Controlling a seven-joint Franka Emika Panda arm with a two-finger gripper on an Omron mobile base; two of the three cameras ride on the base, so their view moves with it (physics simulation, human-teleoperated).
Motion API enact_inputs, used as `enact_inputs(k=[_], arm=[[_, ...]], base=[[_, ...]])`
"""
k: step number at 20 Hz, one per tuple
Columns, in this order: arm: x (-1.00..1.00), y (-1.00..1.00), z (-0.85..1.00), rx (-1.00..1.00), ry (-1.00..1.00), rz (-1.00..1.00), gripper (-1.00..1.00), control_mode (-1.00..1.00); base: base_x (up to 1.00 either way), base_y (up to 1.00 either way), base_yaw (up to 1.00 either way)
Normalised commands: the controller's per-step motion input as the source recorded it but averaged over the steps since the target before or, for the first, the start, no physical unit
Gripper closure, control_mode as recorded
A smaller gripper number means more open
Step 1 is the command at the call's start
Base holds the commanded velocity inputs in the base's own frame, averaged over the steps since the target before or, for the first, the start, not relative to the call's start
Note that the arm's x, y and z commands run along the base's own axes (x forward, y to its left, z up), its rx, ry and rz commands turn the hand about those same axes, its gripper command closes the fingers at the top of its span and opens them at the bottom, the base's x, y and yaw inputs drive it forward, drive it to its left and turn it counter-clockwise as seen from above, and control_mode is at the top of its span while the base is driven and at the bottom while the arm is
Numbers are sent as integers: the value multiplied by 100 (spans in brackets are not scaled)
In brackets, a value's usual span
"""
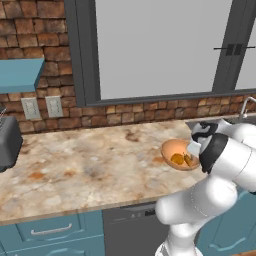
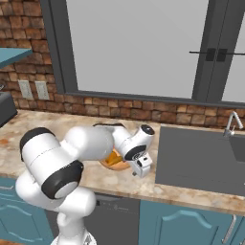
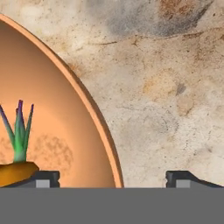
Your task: Dump the orange and carrot from the bowl so the bowl can be washed. Place the bowl in the sink after clearing the leftovers.
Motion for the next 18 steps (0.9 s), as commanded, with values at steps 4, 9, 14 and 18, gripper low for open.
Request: enact_inputs(k=[4, 9, 14, 18], arm=[[1, 0, 0, 0, 0, 0, 100, -100], [0, 0, 0, 0, 0, 0, 100, -100], [-17, 6, 14, 1, 0, 0, 100, -100], [-42, 41, 47, 2, -5, -2, 100, -100]], base=[[0, 0, 0], [0, 0, 0], [0, 0, 0], [0, 0, 0]])
